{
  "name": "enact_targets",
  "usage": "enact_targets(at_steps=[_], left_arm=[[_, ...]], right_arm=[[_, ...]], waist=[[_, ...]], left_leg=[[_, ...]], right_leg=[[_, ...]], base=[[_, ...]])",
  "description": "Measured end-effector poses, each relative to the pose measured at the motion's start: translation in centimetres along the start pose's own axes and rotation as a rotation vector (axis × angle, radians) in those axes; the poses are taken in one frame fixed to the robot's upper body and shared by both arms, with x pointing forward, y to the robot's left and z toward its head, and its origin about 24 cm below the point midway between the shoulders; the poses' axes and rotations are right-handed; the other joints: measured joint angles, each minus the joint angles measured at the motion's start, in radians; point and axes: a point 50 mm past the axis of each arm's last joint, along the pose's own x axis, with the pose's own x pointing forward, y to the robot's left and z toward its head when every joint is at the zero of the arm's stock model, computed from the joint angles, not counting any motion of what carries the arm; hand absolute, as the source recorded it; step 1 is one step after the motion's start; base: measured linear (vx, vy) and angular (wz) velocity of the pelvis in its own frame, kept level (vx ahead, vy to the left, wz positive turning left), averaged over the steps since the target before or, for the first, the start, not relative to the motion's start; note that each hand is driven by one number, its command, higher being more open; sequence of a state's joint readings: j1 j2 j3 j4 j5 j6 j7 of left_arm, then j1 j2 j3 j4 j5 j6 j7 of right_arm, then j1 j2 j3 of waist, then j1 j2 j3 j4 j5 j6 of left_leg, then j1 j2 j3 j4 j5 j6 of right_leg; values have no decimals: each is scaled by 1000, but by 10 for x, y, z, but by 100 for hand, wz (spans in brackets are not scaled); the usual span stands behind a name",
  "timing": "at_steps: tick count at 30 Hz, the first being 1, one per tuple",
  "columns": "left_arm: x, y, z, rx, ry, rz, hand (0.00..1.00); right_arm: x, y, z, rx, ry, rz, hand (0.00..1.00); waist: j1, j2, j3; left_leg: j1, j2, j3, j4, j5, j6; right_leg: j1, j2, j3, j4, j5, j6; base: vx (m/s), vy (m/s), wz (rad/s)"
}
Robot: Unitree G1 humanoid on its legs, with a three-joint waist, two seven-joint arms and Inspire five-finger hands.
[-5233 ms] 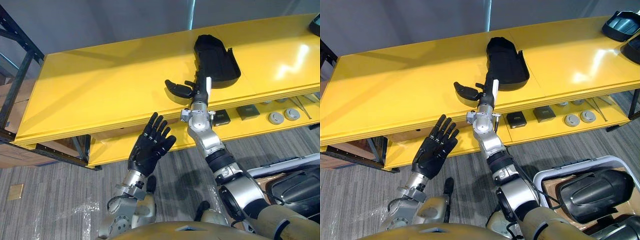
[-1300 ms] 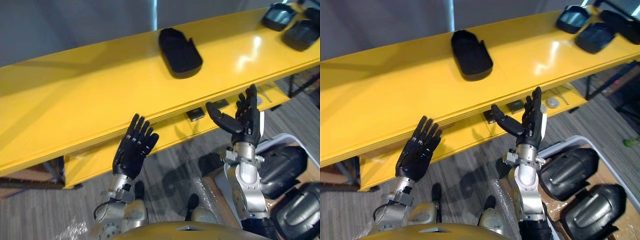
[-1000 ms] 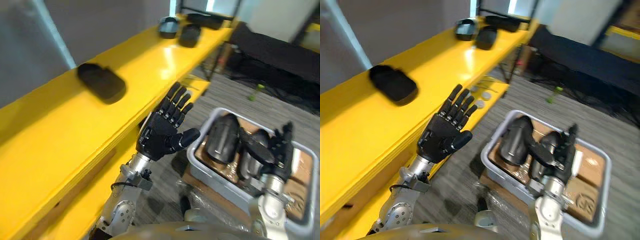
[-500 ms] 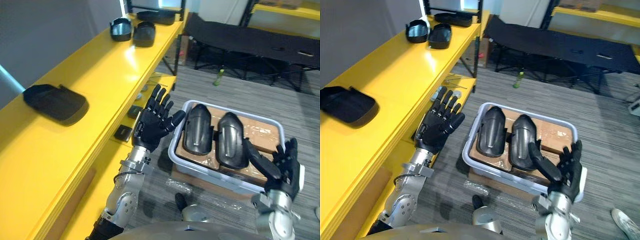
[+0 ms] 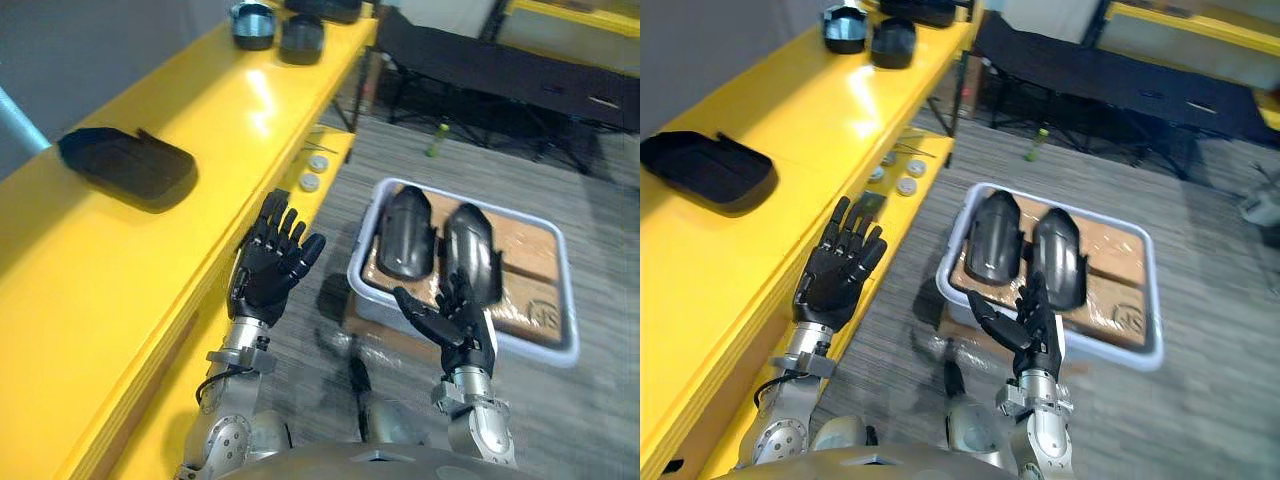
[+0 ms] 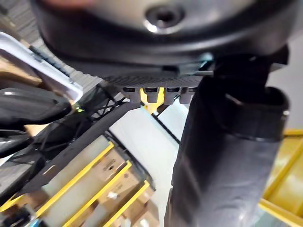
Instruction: Walk over and take three plastic housings, then place them on the shelf
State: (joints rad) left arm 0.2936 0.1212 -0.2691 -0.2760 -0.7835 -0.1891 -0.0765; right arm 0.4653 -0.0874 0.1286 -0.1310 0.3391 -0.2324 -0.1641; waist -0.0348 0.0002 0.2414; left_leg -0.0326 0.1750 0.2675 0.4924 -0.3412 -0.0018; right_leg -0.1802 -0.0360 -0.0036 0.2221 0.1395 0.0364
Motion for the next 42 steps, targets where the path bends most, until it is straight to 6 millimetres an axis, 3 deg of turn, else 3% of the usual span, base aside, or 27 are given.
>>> enact_targets(at_steps=[1,2,3,5,7,9,10,11,12,13,14,15,17,18,20,24,27,29,31,32,35,37,38,39,42], left_arm=[[0,-1,0,2,3,-16,100],[1,-1,0,4,2,-31,100],[1,-1,1,5,-2,-37,100],[2,-1,3,2,4,-53,100],[2,0,1,-13,33,-73,100],[1,0,0,-11,54,-95,100],[1,1,-1,-14,69,-100,100],[2,1,-5,-39,82,-97,100],[3,-1,-9,-56,92,-97,100],[4,-4,-18,-91,120,-82,100],[5,-6,-25,-112,141,-72,100],[2,-13,-40,-185,197,-61,100],[-3,-22,-51,-255,245,-71,100],[-5,-26,-55,-268,262,-93,100],[-5,-31,-57,-277,272,-121,100],[-6,-25,-54,-294,253,-95,100],[-8,-8,-48,-198,228,-20,100],[-17,16,-41,65,249,72,100],[-22,31,-37,345,290,107,100],[-26,43,-29,496,303,123,100],[-25,54,-16,574,279,171,100],[-17,59,-4,597,223,216,100],[-15,59,-2,600,213,218,100],[-10,60,2,610,188,229,100],[-9,58,0,610,190,225,100]], right_arm=[[4,3,1,-3,-14,15,100],[10,8,1,-8,-35,22,100],[13,12,2,-13,-47,26,100],[27,32,4,-3,-70,47,100],[31,41,6,-2,-89,48,100],[30,46,6,5,-95,36,100],[28,45,4,4,-85,27,100],[24,39,1,-26,-76,15,100],[23,34,0,-40,-70,4,100],[23,23,0,-73,-61,-14,100],[22,15,-1,-98,-52,-23,100],[21,-4,-5,-155,-24,-61,100],[15,-23,-5,-195,-5,-100,100],[13,-32,0,-200,-13,-109,100],[14,-42,6,-189,-26,-120,100],[15,-41,6,-190,-21,-110,100],[25,-34,9,-176,-43,-119,100],[37,-28,11,-157,-56,-161,100],[48,-34,14,-141,-62,-196,100],[63,-38,21,-143,-86,-223,100],[89,-45,45,-189,-159,-250,100],[122,-47,92,-223,-295,-267,100],[128,-47,107,-229,-337,-268,100],[142,-44,143,-251,-438,-262,100],[158,-42,199,-303,-560,-262,100]], waist=[[4,18,9],[3,19,7],[8,19,6],[29,21,6],[39,19,3],[36,3,-11],[33,-16,-22],[29,-44,-45],[29,-41,-48],[18,-14,-47],[2,12,-47],[-28,40,-47],[-50,46,-51],[-58,45,-50],[-53,56,-57],[-38,59,-59],[9,61,-62],[18,42,-61],[42,25,-58],[55,5,-49],[62,-11,-22],[77,-8,43],[85,-7,61],[92,0,99],[106,32,141]], left_leg=[[10,16,12,-20,23,0],[14,29,14,-36,45,-5],[13,37,17,-41,54,-10],[3,84,37,-55,85,-41],[-18,123,41,-58,106,-77],[-55,162,39,-54,131,-125],[-70,184,38,-51,150,-161],[-84,191,31,-47,169,-194],[-84,199,23,-55,179,-209],[-86,214,-15,-82,203,-219],[-88,225,-41,-97,220,-216],[-87,239,-74,-120,281,-184],[-79,240,-79,-122,375,-89],[-79,235,-80,-120,406,-87],[-64,195,-80,-115,359,-120],[-26,130,-131,-191,271,-121],[46,87,-173,-326,245,-188],[48,47,-150,-319,245,-189],[34,31,-136,-296,231,-180],[0,20,-131,-254,212,-170],[-74,10,-136,-182,193,-154],[-144,7,-141,-111,174,-141],[-161,6,-141,-97,172,-139],[-200,0,-149,-71,168,-140],[-260,-17,-198,-43,167,-141]], right_leg=[[-13,-27,-60,179,-111,-4],[-7,-75,-103,303,-174,-22],[1,-101,-113,348,-194,-25],[58,-205,-142,397,-212,-42],[98,-261,-142,363,-211,-41],[113,-283,-135,303,-202,-27],[131,-284,-139,229,-179,10],[157,-277,-156,172,-241,135],[162,-270,-170,159,-287,174],[164,-245,-193,159,-358,179],[163,-227,-202,165,-372,168],[165,-200,-214,181,-382,149],[186,-188,-218,177,-395,122],[191,-187,-219,172,-403,104],[192,-184,-211,151,-409,89],[183,-172,-207,140,-401,81],[147,-183,-158,145,-375,111],[154,-216,-139,88,-308,132],[167,-228,-138,19,-249,143],[168,-238,-139,-32,-209,152],[160,-247,-143,-94,-150,156],[135,-250,-157,-130,-98,156],[127,-252,-158,-136,-90,156],[106,-258,-162,-145,-80,165],[71,-255,-172,-145,-63,169]], base=[[-160,5,-25],[-128,-21,-22],[-111,-107,-21],[-115,-182,-44],[-108,-276,-44],[-91,-373,-36],[-75,-490,-35],[-63,-619,-37],[-23,-637,-33],[8,-507,-19],[19,-441,1],[19,-292,14],[20,-318,-1],[-3,-291,-21],[-16,-128,-29],[-10,7,-4],[-41,165,-32],[-79,289,-28],[-77,184,-25],[-100,174,-23],[-134,138,-6],[-203,116,-8],[-267,86,-10],[-222,51,2],[-171,31,10]])
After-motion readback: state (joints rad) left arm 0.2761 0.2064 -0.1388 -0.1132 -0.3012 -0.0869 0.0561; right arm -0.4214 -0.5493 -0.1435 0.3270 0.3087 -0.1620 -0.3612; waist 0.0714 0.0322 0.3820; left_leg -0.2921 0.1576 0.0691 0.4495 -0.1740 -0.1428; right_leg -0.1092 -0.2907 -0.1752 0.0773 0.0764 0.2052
